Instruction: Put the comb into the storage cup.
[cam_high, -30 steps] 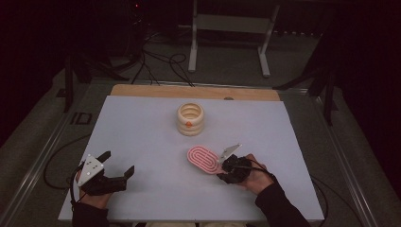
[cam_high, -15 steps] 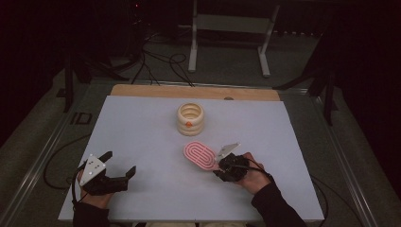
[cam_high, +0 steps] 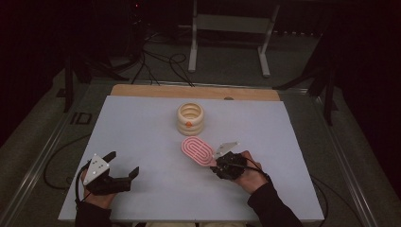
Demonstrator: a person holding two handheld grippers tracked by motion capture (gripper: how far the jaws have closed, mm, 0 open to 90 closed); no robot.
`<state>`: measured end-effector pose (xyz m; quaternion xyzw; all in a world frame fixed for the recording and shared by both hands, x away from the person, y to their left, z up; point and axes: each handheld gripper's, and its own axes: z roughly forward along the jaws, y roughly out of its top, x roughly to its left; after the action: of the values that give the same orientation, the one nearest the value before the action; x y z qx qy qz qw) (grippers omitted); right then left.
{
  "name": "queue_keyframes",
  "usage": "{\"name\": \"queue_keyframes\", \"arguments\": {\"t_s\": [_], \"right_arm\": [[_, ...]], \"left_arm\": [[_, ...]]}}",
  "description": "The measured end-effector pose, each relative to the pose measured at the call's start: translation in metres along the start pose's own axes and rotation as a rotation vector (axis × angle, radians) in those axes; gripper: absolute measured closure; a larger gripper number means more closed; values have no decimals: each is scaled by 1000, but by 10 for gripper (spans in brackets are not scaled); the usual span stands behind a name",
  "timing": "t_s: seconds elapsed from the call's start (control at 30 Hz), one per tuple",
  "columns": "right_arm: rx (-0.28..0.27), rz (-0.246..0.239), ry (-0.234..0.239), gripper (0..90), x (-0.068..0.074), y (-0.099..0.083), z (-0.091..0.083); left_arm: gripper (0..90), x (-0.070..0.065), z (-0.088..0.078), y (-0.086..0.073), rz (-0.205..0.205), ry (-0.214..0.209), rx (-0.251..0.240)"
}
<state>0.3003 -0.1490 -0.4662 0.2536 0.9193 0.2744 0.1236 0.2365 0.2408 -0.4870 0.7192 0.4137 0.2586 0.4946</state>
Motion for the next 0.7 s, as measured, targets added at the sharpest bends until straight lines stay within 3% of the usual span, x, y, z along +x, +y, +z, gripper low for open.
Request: {"name": "queue_keyframes", "arguments": {"t_s": [0.13,0.37,0.7], "right_arm": [[-26,-7,-9,698,2,4,-1],[-49,-13,-21,698,6,10,1],[-86,-8,-26,698,7,16,0]], "left_arm": [[4,-9,6,3,-2,-35,0],[4,-24,21,9,31,-77,27],[5,-29,30,17,-13,-96,43]]}}
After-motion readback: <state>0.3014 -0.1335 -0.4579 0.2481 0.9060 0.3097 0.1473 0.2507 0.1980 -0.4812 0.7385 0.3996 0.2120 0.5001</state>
